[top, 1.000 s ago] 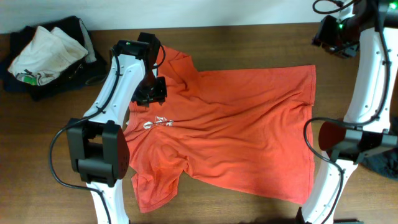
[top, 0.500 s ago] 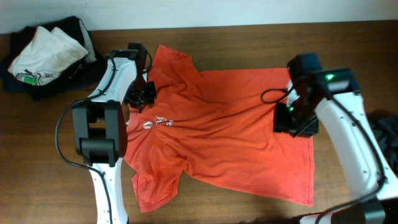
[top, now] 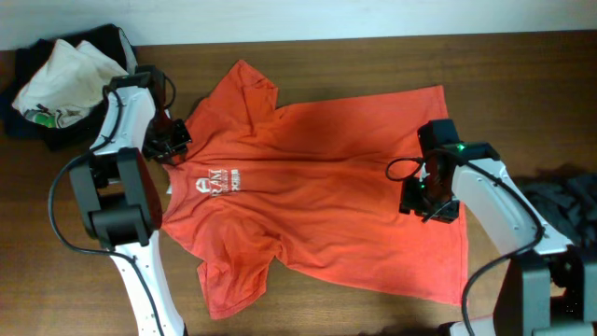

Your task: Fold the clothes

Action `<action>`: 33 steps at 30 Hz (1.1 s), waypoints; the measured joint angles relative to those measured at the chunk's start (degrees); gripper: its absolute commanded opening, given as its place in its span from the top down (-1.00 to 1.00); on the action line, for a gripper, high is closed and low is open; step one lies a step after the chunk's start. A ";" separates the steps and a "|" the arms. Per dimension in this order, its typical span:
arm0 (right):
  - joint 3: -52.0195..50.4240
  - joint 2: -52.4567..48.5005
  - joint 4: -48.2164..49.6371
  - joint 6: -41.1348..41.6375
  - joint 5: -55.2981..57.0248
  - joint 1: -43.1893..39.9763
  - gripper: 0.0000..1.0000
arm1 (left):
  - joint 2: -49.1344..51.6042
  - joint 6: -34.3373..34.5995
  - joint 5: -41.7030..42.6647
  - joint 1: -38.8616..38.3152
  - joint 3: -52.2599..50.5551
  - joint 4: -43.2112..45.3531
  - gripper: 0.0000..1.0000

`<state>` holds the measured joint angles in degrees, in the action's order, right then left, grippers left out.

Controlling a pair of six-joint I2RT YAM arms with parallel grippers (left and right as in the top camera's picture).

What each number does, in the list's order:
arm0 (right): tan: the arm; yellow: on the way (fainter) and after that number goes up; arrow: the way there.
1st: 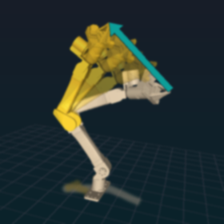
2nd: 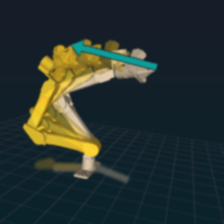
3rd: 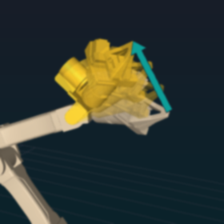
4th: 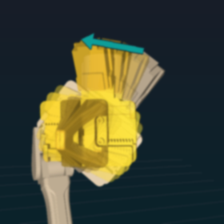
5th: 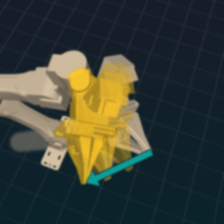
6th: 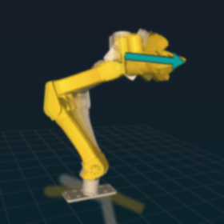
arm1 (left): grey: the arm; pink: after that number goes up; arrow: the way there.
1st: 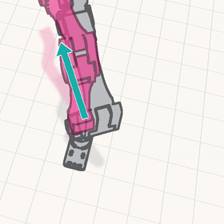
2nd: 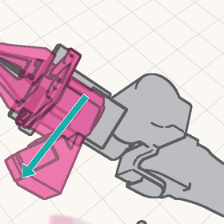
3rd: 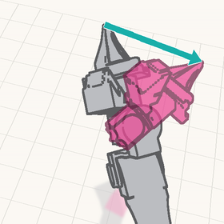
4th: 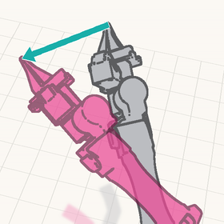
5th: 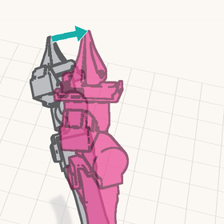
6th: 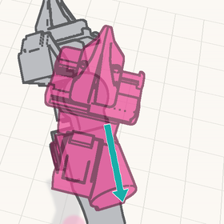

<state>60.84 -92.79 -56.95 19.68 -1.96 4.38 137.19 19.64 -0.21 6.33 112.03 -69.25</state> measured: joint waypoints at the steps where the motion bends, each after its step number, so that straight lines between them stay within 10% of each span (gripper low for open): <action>1: -0.11 -0.87 0.92 0.00 0.07 -0.09 -0.12 | 0.31 0.17 -0.87 0.42 0.66 -0.26 0.76; 5: -1.09 -4.98 3.63 -0.15 0.46 -0.11 -0.11 | 4.39 1.03 -3.98 1.95 9.88 -7.15 0.69; 7: -1.18 -6.03 5.73 -0.15 0.68 -0.13 0.07 | 6.12 1.03 -4.31 2.05 17.55 -14.84 -0.49; 9: -1.20 -6.05 7.58 -0.13 1.05 -0.13 0.38 | 6.10 0.98 -3.96 1.66 22.47 -20.72 -0.96; 12: -1.20 -6.58 8.85 -0.24 2.01 -0.92 0.92 | 6.08 0.94 -2.97 0.57 23.52 -26.88 -0.97; 22: -1.09 -11.19 12.04 -2.60 -1.95 -13.68 0.92 | 5.79 -2.47 3.45 -3.89 23.15 -27.28 -0.95; 33: 10.05 -19.21 5.60 -0.63 -4.52 -22.03 0.92 | -27.34 -0.09 2.78 -8.35 -12.39 -21.22 -0.98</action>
<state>70.89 -112.01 -51.35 19.05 -6.48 -17.65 109.84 19.55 2.57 -2.02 99.63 -90.48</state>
